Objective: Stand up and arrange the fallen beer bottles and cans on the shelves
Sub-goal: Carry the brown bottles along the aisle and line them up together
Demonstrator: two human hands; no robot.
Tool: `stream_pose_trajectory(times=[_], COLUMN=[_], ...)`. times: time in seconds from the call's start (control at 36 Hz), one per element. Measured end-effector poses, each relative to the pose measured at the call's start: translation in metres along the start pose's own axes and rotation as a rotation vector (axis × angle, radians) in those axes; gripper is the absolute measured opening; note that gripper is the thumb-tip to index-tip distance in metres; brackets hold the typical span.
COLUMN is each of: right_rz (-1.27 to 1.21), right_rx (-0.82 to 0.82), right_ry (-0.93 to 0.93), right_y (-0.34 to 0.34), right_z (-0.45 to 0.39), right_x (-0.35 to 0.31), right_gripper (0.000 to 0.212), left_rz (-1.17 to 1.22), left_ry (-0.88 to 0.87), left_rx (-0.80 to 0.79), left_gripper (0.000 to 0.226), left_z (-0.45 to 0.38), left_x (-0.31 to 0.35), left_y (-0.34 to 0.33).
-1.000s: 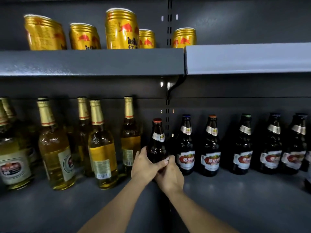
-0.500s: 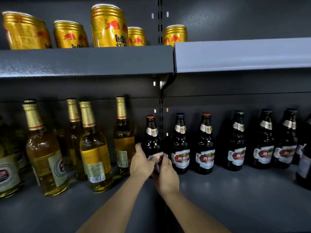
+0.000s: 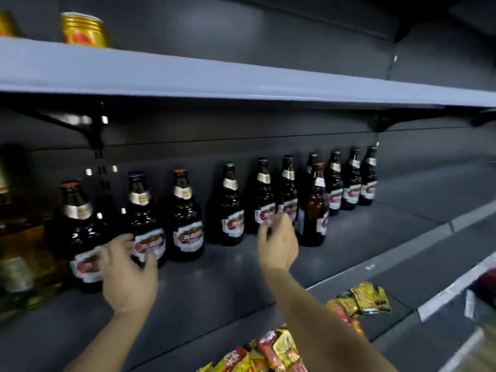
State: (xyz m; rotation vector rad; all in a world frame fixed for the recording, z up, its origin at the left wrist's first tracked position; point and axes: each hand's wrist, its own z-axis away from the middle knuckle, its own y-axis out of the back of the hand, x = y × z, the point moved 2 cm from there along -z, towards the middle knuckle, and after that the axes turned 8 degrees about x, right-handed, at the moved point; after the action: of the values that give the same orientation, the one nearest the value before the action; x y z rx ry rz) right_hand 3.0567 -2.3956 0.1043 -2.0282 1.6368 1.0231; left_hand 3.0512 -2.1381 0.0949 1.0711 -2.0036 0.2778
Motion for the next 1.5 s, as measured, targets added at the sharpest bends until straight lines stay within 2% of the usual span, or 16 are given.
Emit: stream_pose_trajectory(times=[0.08,0.14,0.22,0.28,0.36,0.44,0.56,0.67,0.78,0.89,0.97,1.08,1.19,1.31,1.5], right_rz=[0.094,0.138,0.155,0.105,-0.016,-0.154,-0.246,-0.037,0.194,0.191,0.205,0.176,0.077,-0.015,-0.087], right_rx=[0.062,0.042,-0.116,-0.247,-0.392,-0.465,-0.536,-0.601,-0.554,-0.484,-0.468,-0.524,-0.579,-0.652,-0.787], right_ry=[-0.063,-0.128,-0.261,-0.325,-0.474,-0.601,-0.673,-0.605,-0.422,-0.369,-0.293,-0.204,-0.155,-0.102,-0.034], right_y=[0.026,0.039,0.045,0.044,0.035,0.022,0.008,0.002,0.005,0.009,0.013,0.014,0.013,0.01,0.0], right_z=[-0.033,-0.053,-0.074,-0.086,-0.099,-0.104,-0.106,-0.105,-0.102,-0.08,-0.064,-0.039,-0.009,0.024,0.089], right_x=[0.041,0.065,0.093,0.107,0.123,0.131,0.141,0.143,0.13,0.11,0.094,0.069,0.035,-0.006,-0.083], right_gripper=[0.022,0.029,0.045,0.065,0.083,0.094,0.104,0.11,0.093,0.085,0.085,0.079,0.058,0.042,0.04], left_rz=[0.074,0.102,0.119,0.14,0.137,0.104,0.075,0.056,0.049,0.057,0.13,0.239,0.345,0.354,0.33], left_ry=[-0.009,-0.016,-0.027,-0.008,0.053,0.073,0.086,0.081,0.066,0.068,0.135,0.273,0.392,0.397,0.435], left_rx=[-0.163,-0.294,-0.47,-0.567,-0.688,-0.783,-0.854,-0.851,-0.83,-0.809,-0.792,-0.75,-0.705,-0.672,-0.487], left_gripper=[0.038,0.037,0.037,0.038,0.04,0.045,0.048,0.048,0.048,0.049,0.053,0.07,0.1,0.07,0.07], left_z=[0.028,0.048,0.073,0.086,0.1,0.11,0.119,0.121,0.119,0.116,0.113,0.106,0.095,0.078,0.04], left_x=[0.027,0.044,0.064,0.074,0.088,0.095,0.1,0.1,0.099,0.101,0.104,0.108,0.1,0.091,0.044], left_y=[-0.037,-0.062,-0.092,-0.111,-0.137,-0.157,-0.174,-0.18,-0.18,-0.173,-0.161,-0.133,-0.104,-0.065,0.004])
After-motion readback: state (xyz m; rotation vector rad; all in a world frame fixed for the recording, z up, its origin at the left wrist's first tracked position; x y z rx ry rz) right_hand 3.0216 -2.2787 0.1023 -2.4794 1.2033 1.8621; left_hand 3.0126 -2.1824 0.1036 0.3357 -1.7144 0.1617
